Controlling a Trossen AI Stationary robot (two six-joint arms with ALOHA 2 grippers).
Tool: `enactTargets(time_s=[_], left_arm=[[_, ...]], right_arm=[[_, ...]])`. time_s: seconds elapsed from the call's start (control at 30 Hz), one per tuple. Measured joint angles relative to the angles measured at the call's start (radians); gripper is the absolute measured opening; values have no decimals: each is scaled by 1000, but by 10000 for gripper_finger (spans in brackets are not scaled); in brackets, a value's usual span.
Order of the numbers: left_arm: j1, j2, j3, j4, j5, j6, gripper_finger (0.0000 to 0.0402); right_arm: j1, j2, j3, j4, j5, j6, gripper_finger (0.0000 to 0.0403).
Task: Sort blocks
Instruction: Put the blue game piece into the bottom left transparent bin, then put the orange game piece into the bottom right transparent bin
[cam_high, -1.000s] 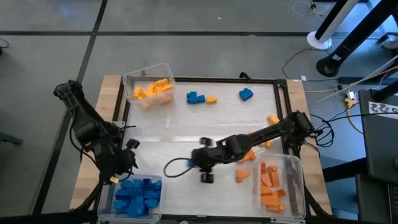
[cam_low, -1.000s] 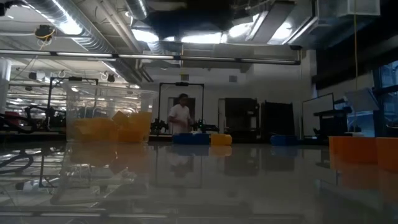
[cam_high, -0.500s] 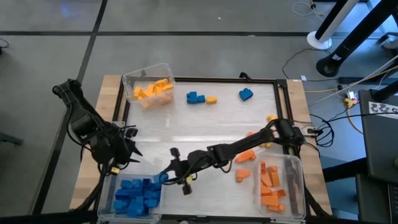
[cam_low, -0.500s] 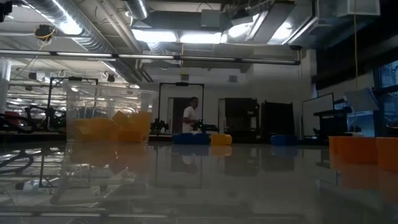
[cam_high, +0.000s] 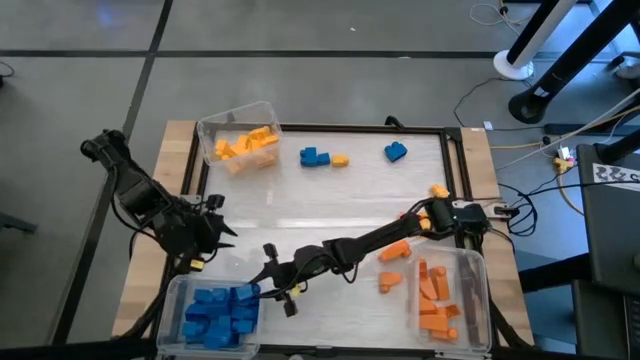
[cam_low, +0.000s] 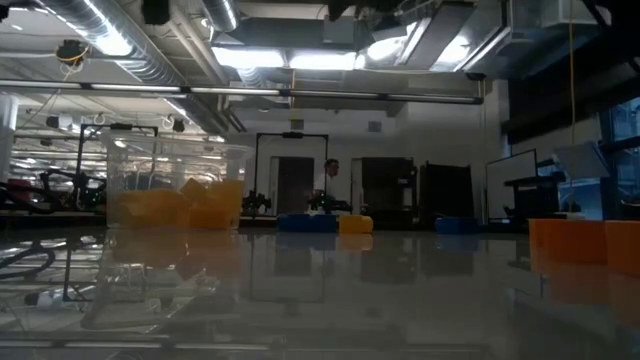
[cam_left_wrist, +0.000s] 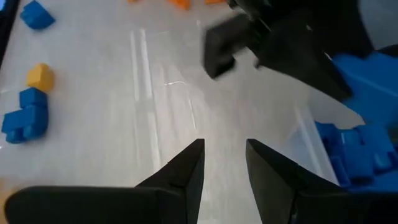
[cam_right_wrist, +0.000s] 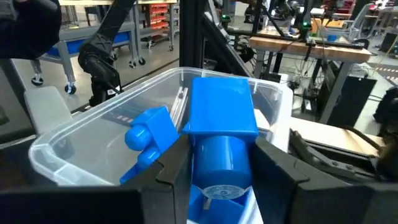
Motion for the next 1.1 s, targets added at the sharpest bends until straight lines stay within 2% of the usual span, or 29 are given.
enactTargets(time_s=[0.23,0.4,0.8,0.93,1.1], left_arm=[[46,0,0,0,-1,0,108],[65,0,0,0,-1,7,108],[88,0,0,1,0,20,108],[88,0,0,1,0,13,108],[88,0,0,1,0,0,108]], right_arm=[[0,70,95,-4,-75,-1,134],[0,80,104,-8,-77,-2,137],[0,80,104,-20,-76,-3,240],[-7,80,104,-20,-83,-3,259],[-30,66,105,-17,-218,-34,263]])
